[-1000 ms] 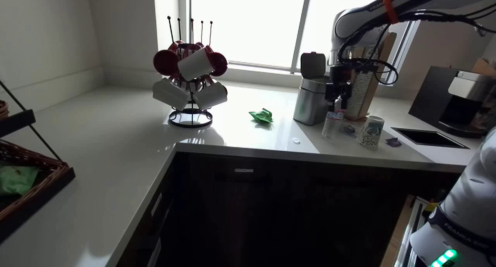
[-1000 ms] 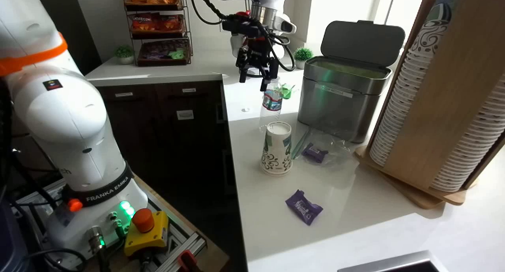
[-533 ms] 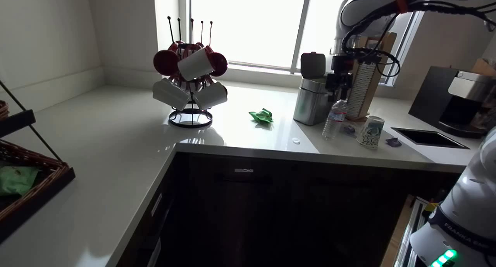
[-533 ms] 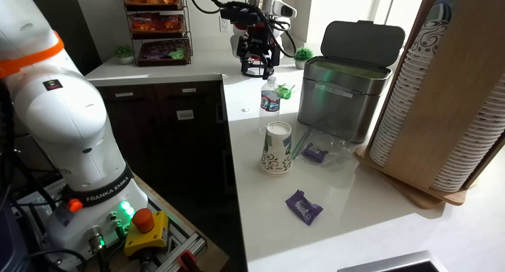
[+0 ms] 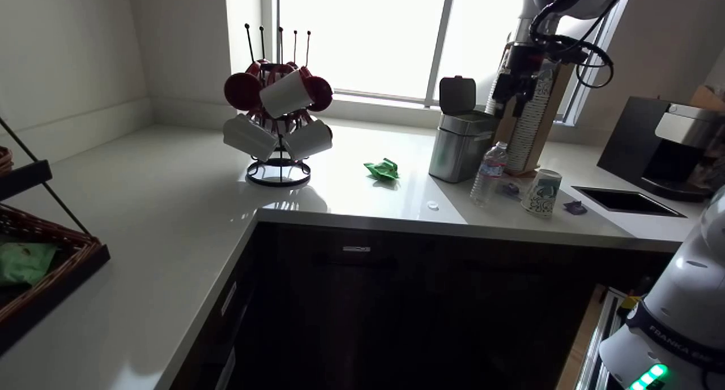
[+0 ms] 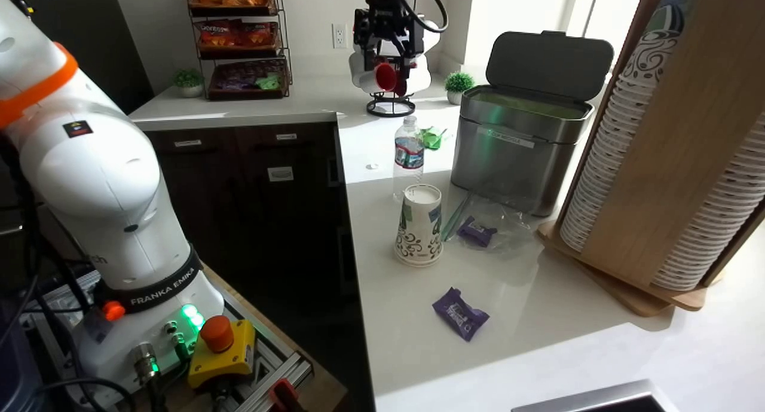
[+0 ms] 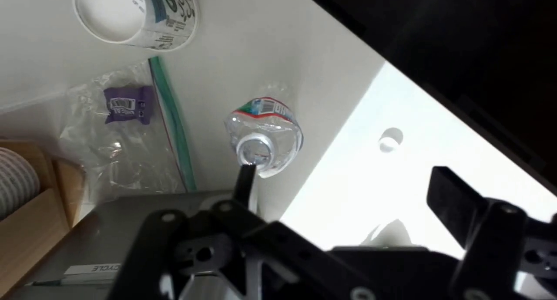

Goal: Place the two coffee cups upright then put one purple sachet inside the stacked cups.

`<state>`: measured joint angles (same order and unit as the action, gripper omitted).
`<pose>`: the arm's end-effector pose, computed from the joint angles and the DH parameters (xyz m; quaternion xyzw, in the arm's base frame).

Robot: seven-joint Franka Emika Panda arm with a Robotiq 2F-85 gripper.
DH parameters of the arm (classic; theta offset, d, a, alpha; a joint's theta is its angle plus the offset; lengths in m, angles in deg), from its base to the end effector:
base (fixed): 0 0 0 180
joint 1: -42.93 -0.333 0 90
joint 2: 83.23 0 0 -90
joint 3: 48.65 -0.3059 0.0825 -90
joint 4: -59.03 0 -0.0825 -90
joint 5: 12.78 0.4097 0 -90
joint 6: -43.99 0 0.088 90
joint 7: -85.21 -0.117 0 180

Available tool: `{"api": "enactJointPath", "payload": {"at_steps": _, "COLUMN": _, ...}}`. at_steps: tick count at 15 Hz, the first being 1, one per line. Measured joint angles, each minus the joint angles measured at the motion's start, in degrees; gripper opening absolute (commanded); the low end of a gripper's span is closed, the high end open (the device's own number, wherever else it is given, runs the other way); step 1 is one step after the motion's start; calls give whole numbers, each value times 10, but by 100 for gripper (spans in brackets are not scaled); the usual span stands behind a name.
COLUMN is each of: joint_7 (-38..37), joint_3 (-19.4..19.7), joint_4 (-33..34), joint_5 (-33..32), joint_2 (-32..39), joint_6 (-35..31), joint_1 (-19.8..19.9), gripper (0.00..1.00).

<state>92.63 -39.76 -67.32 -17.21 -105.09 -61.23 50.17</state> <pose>0.4486 -0.1420 0.5067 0.9981 -0.0606 0.0028 0.0093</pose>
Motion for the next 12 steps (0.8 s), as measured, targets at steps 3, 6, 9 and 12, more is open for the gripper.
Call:
{"api": "enactJointPath", "payload": {"at_steps": 3, "joint_7": 0, "joint_3": 9, "joint_4": -20, "joint_5": -44, "joint_2": -23, "joint_6": 0, "joint_1": 21, "gripper": 100}}
{"api": "enactJointPath", "payload": {"at_steps": 6, "joint_7": 4, "joint_3": 32, "joint_4": -56, "joint_5": -90, "joint_2": -46, "joint_6": -2, "joint_1": 50, "gripper": 100}}
{"api": "enactJointPath", "payload": {"at_steps": 9, "joint_7": 9, "joint_3": 57, "joint_4": -94, "joint_5": -141, "joint_2": -59, "joint_6": -24, "joint_1": 79, "gripper": 100}}
{"api": "enactJointPath", "payload": {"at_steps": 12, "joint_7": 9, "joint_3": 81, "joint_4": -135, "joint_5": -185, "joint_2": -54, "joint_6": -71, "joint_1": 105, "gripper": 100}}
